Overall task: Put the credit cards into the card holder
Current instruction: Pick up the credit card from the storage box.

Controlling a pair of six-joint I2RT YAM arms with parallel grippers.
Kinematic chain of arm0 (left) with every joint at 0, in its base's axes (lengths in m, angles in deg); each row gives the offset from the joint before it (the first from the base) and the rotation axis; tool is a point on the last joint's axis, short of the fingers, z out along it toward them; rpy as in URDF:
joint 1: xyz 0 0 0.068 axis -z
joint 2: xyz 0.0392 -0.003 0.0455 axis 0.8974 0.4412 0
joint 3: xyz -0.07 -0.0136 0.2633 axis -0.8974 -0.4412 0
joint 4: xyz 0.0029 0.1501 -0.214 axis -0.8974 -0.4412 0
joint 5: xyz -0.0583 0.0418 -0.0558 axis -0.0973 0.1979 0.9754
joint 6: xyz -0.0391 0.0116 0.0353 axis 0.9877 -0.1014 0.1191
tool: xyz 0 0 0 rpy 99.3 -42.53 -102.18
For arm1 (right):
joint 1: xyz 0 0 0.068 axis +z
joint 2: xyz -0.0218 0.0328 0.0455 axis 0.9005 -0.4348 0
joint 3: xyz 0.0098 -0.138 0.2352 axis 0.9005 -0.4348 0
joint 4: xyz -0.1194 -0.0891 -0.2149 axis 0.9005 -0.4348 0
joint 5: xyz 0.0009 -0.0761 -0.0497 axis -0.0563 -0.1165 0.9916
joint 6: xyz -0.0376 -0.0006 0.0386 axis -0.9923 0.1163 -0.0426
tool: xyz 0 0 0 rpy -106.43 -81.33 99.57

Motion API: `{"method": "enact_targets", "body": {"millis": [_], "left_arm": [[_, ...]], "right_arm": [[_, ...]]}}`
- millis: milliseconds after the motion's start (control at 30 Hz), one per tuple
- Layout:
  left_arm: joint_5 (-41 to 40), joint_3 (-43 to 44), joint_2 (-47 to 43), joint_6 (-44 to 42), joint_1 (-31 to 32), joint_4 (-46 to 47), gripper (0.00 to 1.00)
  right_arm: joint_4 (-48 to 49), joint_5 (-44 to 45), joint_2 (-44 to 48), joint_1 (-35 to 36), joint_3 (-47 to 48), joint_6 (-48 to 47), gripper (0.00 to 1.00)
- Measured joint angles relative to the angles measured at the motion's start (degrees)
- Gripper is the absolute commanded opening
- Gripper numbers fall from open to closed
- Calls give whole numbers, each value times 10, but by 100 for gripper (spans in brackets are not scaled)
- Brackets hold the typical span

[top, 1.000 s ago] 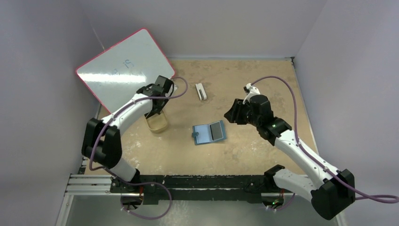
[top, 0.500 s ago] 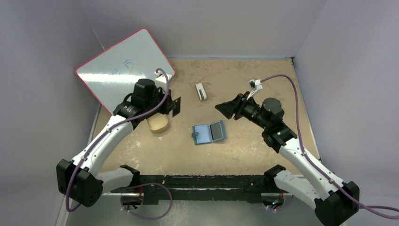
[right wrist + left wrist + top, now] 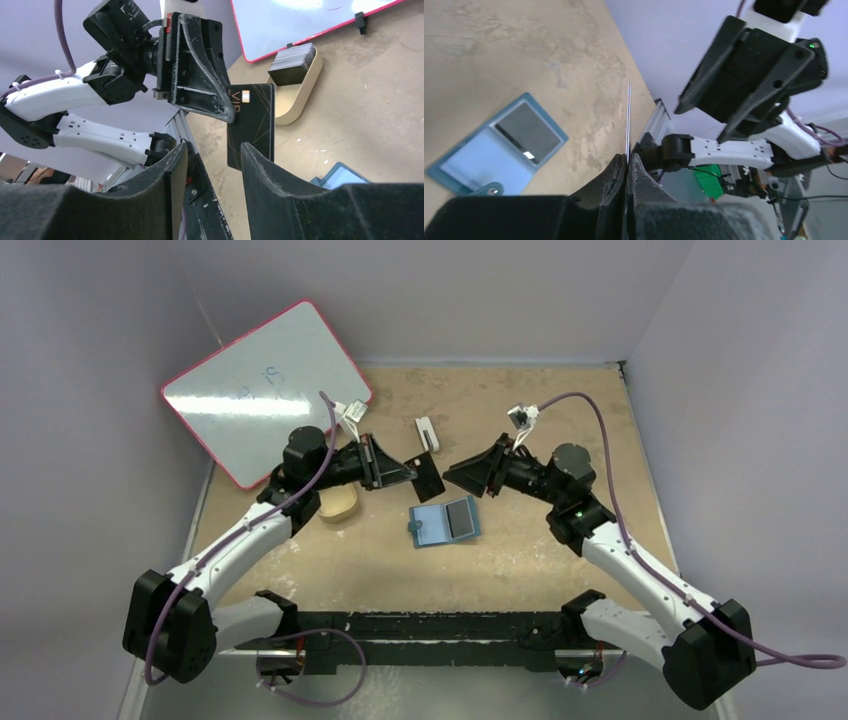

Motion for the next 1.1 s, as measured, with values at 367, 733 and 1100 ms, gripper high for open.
{"method": "enact_targets", "body": {"millis": [367,733,1100], "left_arm": [[64,-10,2,58,37,64,0],[61,-11,30,33,37,25,25],[-54,24,39,-85,40,-150,45]], "right_arm": [[-38,-8,-54,0,1,-9,42],[9,-35,-67,0,-30,8,0],[-26,17,-62,0,-43,0,0]]}}
